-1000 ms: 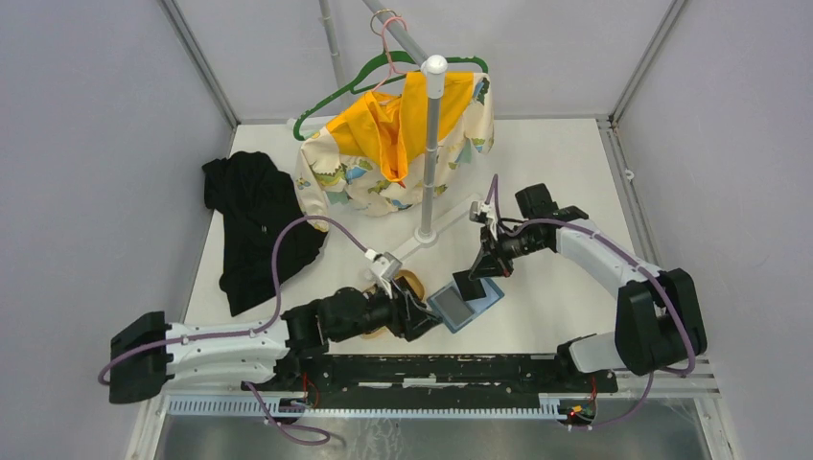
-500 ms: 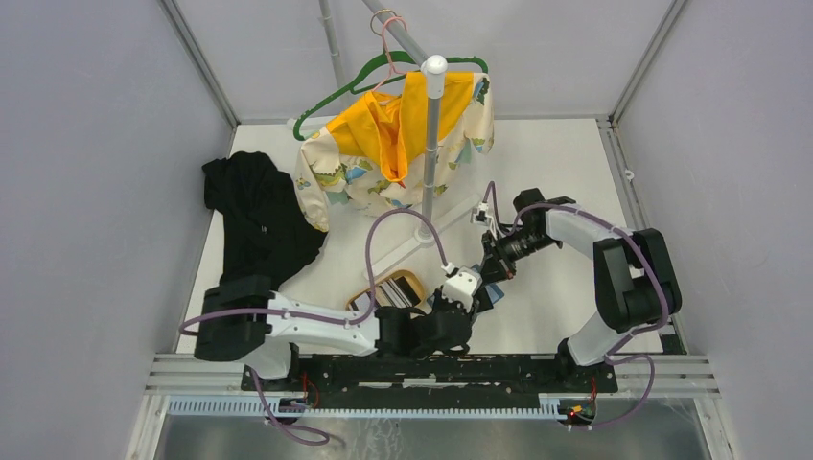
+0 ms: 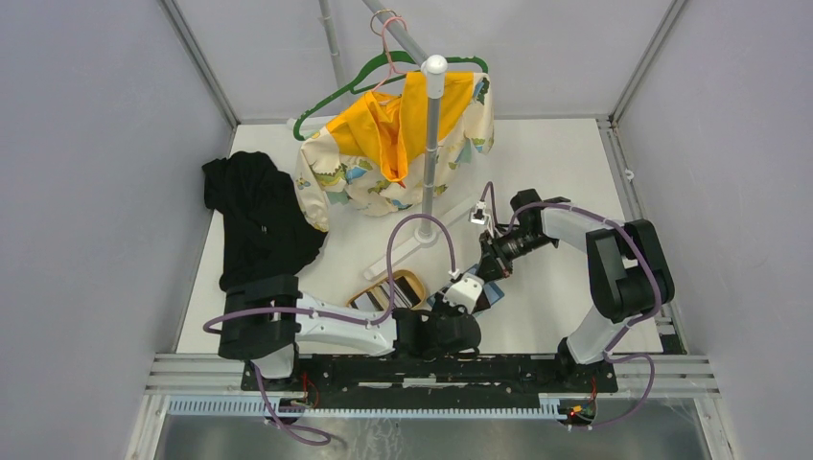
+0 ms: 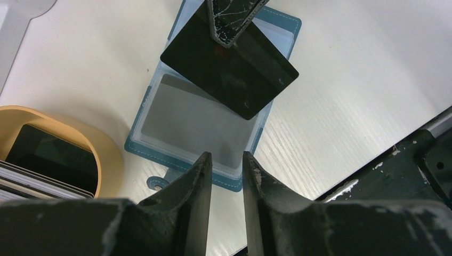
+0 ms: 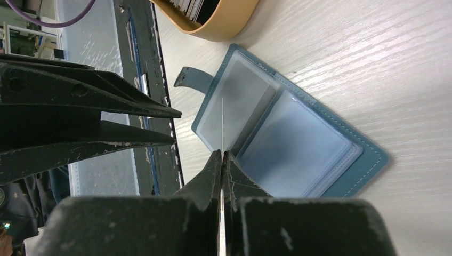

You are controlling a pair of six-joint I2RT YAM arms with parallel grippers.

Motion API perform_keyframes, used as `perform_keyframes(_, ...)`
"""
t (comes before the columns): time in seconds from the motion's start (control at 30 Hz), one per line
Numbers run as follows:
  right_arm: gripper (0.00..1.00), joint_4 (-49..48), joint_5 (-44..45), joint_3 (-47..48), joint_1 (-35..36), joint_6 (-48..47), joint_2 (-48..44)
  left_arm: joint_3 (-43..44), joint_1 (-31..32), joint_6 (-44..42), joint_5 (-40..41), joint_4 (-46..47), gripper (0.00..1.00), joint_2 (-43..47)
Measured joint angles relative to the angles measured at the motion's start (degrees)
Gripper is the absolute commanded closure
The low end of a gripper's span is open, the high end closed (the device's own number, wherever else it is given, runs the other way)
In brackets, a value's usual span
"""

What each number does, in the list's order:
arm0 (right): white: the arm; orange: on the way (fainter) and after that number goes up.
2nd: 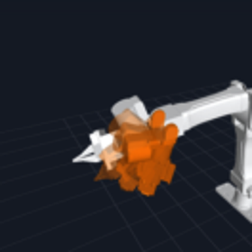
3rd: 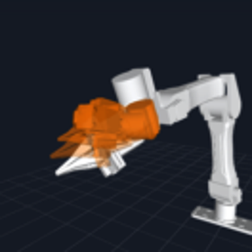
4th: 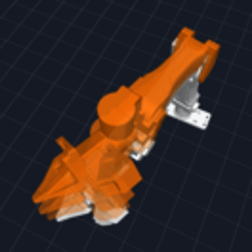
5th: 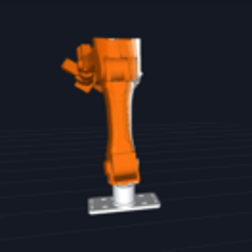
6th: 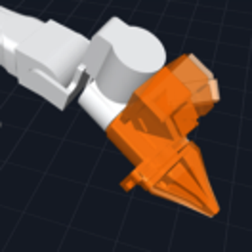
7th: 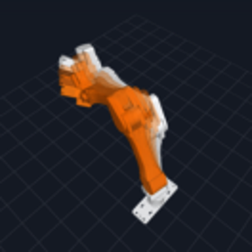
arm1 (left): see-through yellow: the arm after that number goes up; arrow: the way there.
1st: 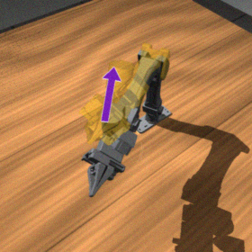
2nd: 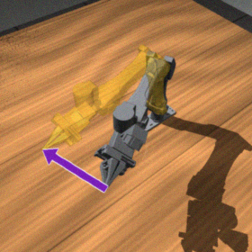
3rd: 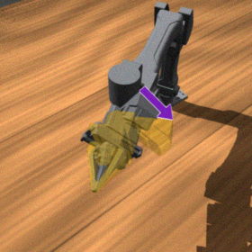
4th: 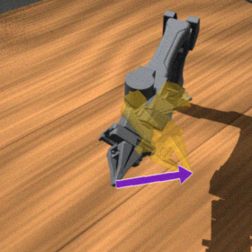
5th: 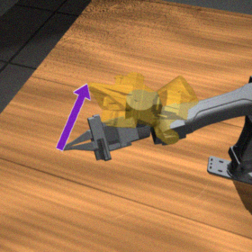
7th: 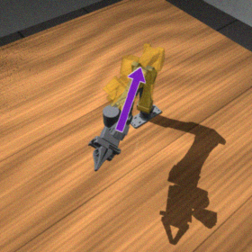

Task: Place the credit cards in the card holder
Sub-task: Insert the credit card into the card holder.

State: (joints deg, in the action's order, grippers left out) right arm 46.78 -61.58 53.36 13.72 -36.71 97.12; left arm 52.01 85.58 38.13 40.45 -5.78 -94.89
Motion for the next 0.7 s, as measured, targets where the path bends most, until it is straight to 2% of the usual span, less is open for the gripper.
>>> perform_keyframes(0.33, 1.0, -5.1, 1.8, 0.0, 0.0, 5.0, 0.0, -3.1, -3.8, 0.9, -3.2, 2.6, 0.71, 0.0)
perform_keyframes(0.7, 1.0, -6.2, 2.6, 0.0, -0.4, 6.1, -0.9, -3.8, -4.4, 2.4, -3.6, 2.5, 0.73, -0.3)
